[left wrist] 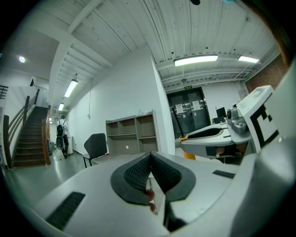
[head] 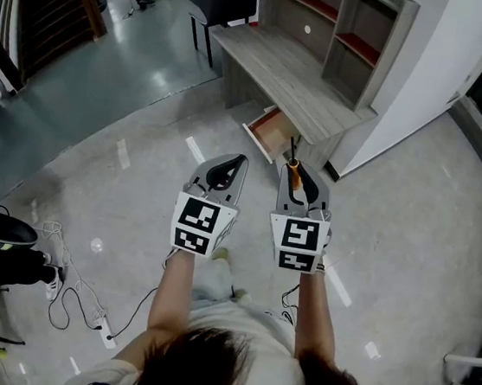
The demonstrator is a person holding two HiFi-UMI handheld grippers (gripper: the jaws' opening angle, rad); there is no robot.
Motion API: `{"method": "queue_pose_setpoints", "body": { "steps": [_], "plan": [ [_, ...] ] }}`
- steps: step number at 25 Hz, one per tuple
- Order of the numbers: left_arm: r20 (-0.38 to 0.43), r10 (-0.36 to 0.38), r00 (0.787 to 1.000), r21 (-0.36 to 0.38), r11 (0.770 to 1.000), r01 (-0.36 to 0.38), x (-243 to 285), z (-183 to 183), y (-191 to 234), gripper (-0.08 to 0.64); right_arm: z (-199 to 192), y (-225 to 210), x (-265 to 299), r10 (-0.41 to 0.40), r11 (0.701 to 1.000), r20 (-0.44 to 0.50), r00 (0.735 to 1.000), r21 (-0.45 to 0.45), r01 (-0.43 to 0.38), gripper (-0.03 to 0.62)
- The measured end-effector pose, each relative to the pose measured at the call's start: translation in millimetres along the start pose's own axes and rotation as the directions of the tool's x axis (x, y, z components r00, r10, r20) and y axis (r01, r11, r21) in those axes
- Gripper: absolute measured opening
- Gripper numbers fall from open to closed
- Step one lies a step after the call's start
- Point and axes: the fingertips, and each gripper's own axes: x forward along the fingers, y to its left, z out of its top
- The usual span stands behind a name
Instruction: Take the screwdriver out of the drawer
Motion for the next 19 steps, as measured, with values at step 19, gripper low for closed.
{"method": "queue_pose_setpoints", "body": {
  "steps": [19],
  "plan": [
    [0.007,-0.038,0.999,-0.020,0.999,0.038,53,-11,66,0.017,3,7,78,-0.024,1.000,-0.017,1.000,-0.001,0.024,0.081]
  ]
}}
